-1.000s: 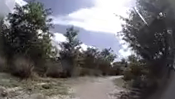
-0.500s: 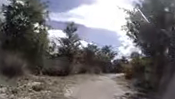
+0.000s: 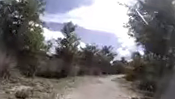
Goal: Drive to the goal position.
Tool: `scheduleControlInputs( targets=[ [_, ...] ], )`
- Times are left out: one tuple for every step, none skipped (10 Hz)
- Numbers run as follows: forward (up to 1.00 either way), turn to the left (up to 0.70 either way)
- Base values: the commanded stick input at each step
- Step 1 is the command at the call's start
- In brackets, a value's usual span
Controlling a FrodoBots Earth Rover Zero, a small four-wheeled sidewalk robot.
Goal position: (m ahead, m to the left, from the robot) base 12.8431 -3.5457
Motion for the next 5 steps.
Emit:
scheduleControlInputs(
  targets=[
    [0.7, 0.0],
    [0.7, 0.0],
    [0.7, 0.0],
    [0.7, 0.0],
    [0.7, 0.0]
  ],
)
